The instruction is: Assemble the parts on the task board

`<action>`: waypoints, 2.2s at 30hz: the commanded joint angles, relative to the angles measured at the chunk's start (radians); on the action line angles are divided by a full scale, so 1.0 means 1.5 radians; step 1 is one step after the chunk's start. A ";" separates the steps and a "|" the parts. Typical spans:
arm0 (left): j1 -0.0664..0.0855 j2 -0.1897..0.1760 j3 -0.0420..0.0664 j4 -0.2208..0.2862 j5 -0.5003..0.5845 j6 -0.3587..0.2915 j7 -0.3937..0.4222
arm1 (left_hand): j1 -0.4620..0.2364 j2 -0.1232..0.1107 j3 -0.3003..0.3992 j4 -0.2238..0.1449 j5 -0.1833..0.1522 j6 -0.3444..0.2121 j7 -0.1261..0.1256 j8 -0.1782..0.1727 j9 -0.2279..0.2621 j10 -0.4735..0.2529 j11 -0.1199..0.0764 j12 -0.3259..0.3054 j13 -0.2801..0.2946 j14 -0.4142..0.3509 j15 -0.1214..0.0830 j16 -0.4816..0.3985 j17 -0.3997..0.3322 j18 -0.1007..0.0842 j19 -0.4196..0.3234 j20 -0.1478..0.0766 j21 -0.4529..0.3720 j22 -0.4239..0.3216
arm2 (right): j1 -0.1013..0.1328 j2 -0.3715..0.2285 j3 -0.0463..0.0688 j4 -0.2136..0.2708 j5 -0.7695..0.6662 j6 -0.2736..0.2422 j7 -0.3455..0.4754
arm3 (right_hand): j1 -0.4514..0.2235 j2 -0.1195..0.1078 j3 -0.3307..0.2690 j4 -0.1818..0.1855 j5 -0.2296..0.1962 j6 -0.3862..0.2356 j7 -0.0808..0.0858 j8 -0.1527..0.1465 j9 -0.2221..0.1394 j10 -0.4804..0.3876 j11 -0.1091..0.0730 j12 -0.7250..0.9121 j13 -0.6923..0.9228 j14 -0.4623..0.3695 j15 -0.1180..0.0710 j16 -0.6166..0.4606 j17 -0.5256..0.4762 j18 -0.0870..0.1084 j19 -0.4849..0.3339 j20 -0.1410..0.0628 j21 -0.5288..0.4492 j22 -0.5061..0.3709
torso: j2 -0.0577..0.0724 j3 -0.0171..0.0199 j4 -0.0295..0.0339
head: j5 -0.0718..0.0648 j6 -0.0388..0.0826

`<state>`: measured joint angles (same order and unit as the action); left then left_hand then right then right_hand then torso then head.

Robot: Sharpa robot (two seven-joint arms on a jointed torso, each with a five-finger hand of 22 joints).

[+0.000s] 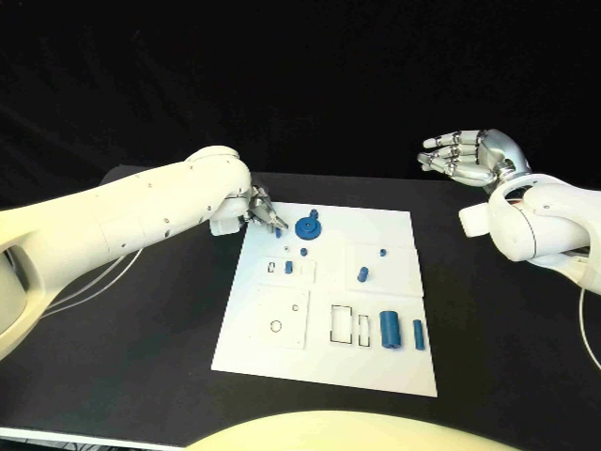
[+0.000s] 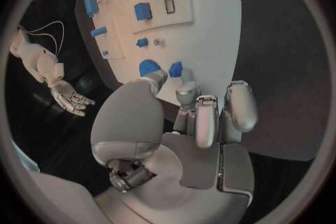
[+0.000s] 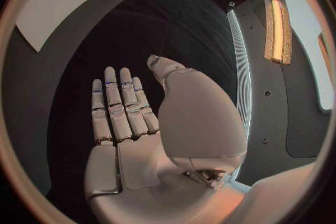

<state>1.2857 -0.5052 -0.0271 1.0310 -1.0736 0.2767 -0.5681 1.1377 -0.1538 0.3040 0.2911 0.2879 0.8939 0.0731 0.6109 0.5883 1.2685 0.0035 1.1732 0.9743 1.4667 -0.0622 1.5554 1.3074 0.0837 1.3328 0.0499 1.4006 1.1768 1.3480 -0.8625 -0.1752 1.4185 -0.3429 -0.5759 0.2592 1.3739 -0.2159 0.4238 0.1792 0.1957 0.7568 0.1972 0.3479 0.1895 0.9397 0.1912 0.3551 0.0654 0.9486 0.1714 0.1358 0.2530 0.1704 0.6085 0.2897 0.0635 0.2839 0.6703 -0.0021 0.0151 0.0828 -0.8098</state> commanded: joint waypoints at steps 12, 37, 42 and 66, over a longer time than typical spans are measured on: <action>-0.001 0.004 0.000 -0.005 0.011 0.011 0.010 | 0.059 0.018 0.032 -0.004 0.003 0.008 -0.002 -0.004 0.000 -0.006 -0.003 0.006 0.000 0.061 0.003 -0.002 0.150 0.001 -0.001 0.004 -0.003 0.001 | 0.000 0.000 0.000 0.001 -0.001 0.010 0.005 | -0.005 0.002 0.001 -0.006 0.000 0.006 0.042 -0.002 -0.001 0.000 0.004 -0.004 -0.001 -0.001 0.001 -0.004 -0.002 0.003 -0.009 0.001 -0.003 -0.003 | 0.000 -0.0001 0.0003 | -0.001 -0.002; -0.002 -0.028 0.000 0.026 0.054 -0.004 0.014 | 0.156 0.012 0.207 -0.050 -0.007 -0.008 0.000 0.025 0.036 0.000 -0.003 0.007 -0.006 0.063 0.004 0.000 0.155 0.000 -0.003 0.005 -0.001 0.006 | 0.000 0.001 0.000 -0.002 -0.001 0.013 0.004 | -0.005 0.003 0.001 -0.006 0.000 0.007 0.041 -0.002 -0.002 0.000 0.004 -0.004 -0.001 -0.001 0.001 -0.004 -0.003 0.003 -0.011 0.001 -0.003 -0.005 | 0.000 -0.0004 0.0008 | 0.001 -0.004; -0.002 -0.056 0.001 0.062 0.067 -0.010 0.008 | 0.149 0.010 0.222 -0.052 -0.007 -0.008 0.000 0.030 0.042 0.004 -0.003 0.010 -0.003 0.063 0.004 0.000 0.155 0.000 -0.002 0.004 -0.001 0.006 | 0.000 0.000 0.000 -0.002 -0.001 0.014 0.003 | -0.005 0.003 0.001 -0.007 0.000 0.007 0.041 -0.002 -0.002 0.000 0.004 -0.004 -0.001 -0.001 0.001 -0.004 -0.004 0.003 -0.012 0.001 -0.003 -0.005 | -0.001 0.0002 0.0021 | 0.001 -0.006; -0.018 -0.169 0.001 0.247 0.055 -0.081 0.009 | 0.117 -0.011 0.286 -0.075 -0.006 -0.004 -0.005 0.048 0.061 0.021 -0.008 0.024 0.013 0.061 0.000 -0.003 0.149 -0.002 0.006 0.001 0.004 0.017 | -0.004 -0.004 0.000 -0.002 -0.001 0.019 0.000 | -0.005 0.003 0.001 -0.007 0.000 0.007 0.041 -0.002 -0.002 0.000 0.004 -0.005 -0.001 -0.001 0.001 -0.005 -0.005 0.003 -0.014 0.001 -0.003 -0.007 | -0.002 -0.0013 0.0030 | 0.010 -0.015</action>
<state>1.2607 -0.7554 -0.0263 1.3897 -0.9783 0.1947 -0.5629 1.3215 -0.1698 0.5856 0.3210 0.2744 0.8825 0.0738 0.6784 0.5912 1.2944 -0.0072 1.2035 0.9920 1.4667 -0.0621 1.5554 1.3073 0.0836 1.3384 0.0518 1.4007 1.2030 1.3432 -0.8681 -0.1754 1.4144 -0.3427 -0.5658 0.2540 1.3740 -0.2159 0.4238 0.1736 0.1957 0.7594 0.1945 0.3479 0.1876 0.9397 0.1912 0.3535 0.0654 0.9486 0.1714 0.1319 0.2474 0.1703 0.5938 0.2901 0.0635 0.2739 0.6661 -0.0040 0.0202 0.0954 -0.8307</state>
